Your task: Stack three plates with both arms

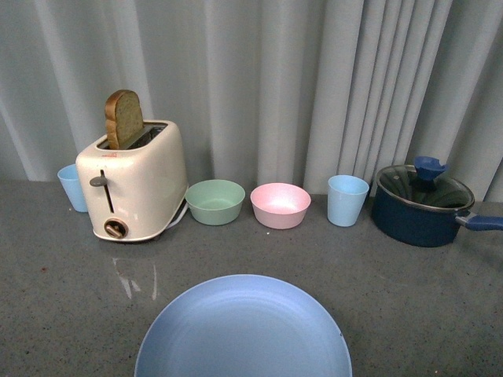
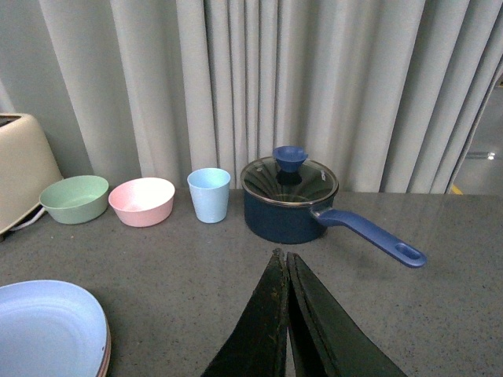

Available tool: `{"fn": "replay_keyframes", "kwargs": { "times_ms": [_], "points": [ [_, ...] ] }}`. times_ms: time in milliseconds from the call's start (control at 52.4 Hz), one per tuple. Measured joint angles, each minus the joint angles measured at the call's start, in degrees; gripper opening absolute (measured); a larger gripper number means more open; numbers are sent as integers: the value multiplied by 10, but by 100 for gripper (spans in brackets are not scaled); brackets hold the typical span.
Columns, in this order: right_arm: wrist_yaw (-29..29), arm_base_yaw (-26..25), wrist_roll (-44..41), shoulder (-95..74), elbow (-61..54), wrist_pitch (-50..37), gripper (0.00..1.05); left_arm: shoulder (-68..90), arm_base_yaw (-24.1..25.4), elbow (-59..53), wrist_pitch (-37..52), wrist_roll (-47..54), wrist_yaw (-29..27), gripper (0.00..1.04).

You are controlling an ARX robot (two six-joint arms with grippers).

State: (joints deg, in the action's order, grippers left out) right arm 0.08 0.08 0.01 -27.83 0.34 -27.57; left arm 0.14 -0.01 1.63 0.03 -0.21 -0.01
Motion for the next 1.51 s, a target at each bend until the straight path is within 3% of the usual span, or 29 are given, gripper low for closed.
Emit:
{"fn": "replay_keyframes", "kwargs": {
  "times_ms": [820,896,1068,1316,1507],
  "points": [
    [0,0,0,182,0,177,3,0,0,0,0,0,0,98],
    [-1,0,0,254,0,269,3,0,0,0,0,0,0,98],
    [-1,0,0,276,0,275,3,0,0,0,0,0,0,98],
    [-1,0,0,276,0,275,44,0,0,0,0,0,0,98],
    [-1,0,0,276,0,275,82,0,0,0,0,0,0,98]
  ]
}}
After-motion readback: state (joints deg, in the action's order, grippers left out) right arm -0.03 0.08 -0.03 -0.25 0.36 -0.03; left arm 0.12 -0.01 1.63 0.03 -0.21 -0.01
